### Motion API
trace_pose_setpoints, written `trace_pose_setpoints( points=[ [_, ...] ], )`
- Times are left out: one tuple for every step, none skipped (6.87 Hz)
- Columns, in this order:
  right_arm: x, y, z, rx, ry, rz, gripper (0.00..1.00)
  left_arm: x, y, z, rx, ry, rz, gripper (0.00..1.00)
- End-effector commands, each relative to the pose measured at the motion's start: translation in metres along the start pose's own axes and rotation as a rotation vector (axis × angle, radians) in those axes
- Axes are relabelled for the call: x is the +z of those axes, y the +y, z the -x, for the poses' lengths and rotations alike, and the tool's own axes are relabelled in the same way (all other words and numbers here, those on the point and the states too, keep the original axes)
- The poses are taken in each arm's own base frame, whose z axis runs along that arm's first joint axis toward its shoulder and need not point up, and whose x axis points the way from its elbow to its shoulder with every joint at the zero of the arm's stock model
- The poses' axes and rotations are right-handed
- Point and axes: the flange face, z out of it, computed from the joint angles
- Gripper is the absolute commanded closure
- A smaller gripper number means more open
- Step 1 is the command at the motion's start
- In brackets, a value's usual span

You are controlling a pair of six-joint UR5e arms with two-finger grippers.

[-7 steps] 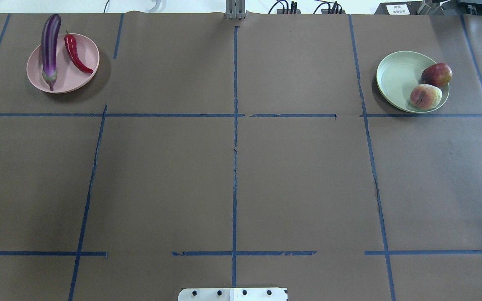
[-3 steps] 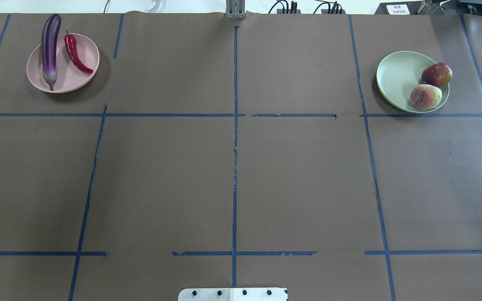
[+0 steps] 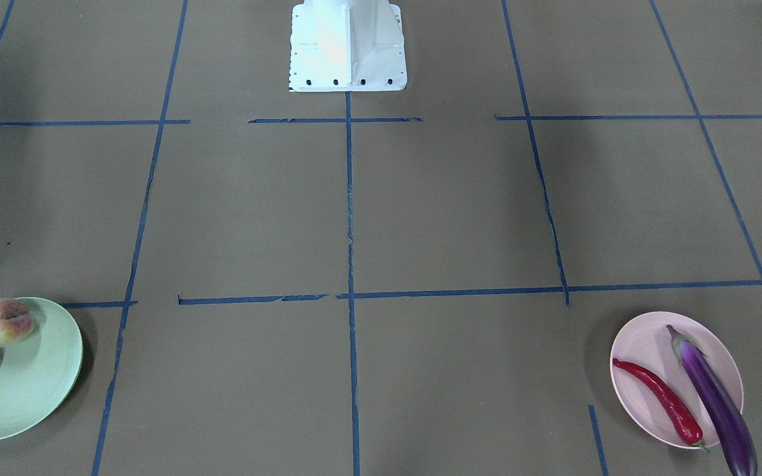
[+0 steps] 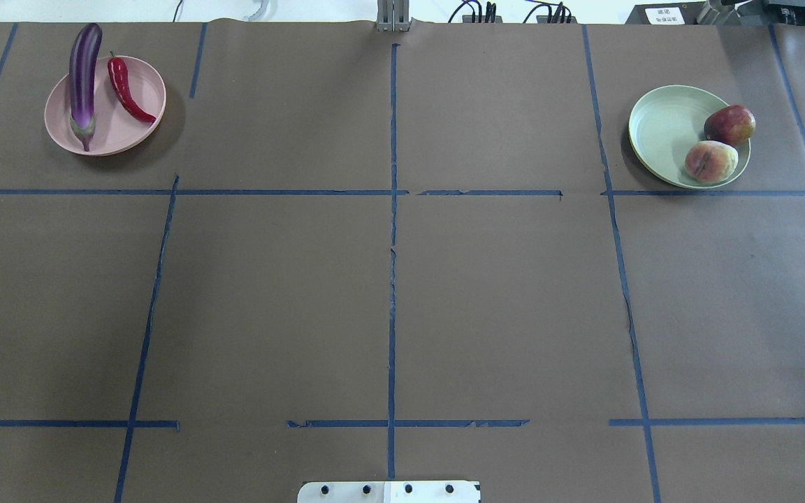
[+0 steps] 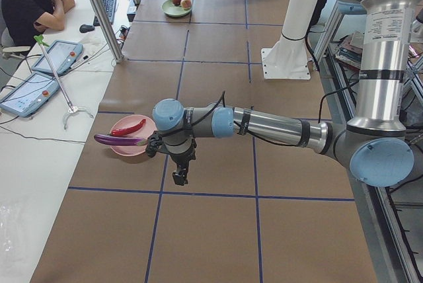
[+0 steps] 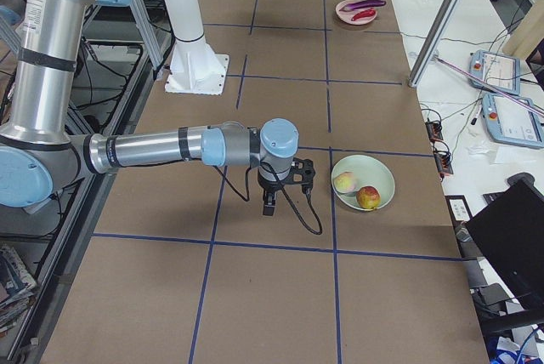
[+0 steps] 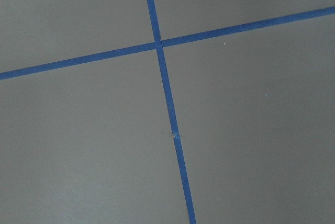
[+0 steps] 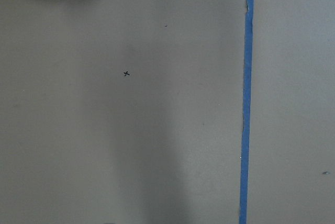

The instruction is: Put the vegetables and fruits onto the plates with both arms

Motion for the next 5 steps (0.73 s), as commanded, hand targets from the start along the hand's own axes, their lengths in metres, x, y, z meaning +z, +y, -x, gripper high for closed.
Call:
trace_pose_setpoints(
  points=[
    [0.0000,0.0000,0.0000,0.000,0.000,0.000,0.00,-0.0021,0.0001,-0.0030,0.006,-0.002,-0.004,0.00],
    [-0.0004,-0.0006,0.0005,-0.001,0.000,-0.001,0.00,-0.0013,0.0012,-0.0015,0.002,-0.002,-0.002,0.00],
    [-0.0004,-0.0006,0.0007,-0.001,-0.002,-0.001,0.00,-0.0019,0.0012,-0.0020,0.003,-0.002,-0.003,0.00],
    [-0.0004,-0.0006,0.0007,-0.001,-0.002,-0.001,0.00,-0.0021,0.0002,-0.0030,0.006,-0.002,-0.004,0.00],
    [-0.0005,-0.0007,0.0008,-0.002,-0.002,-0.002,0.00,-0.0015,0.0009,-0.0026,0.005,-0.002,-0.003,0.00]
  ],
)
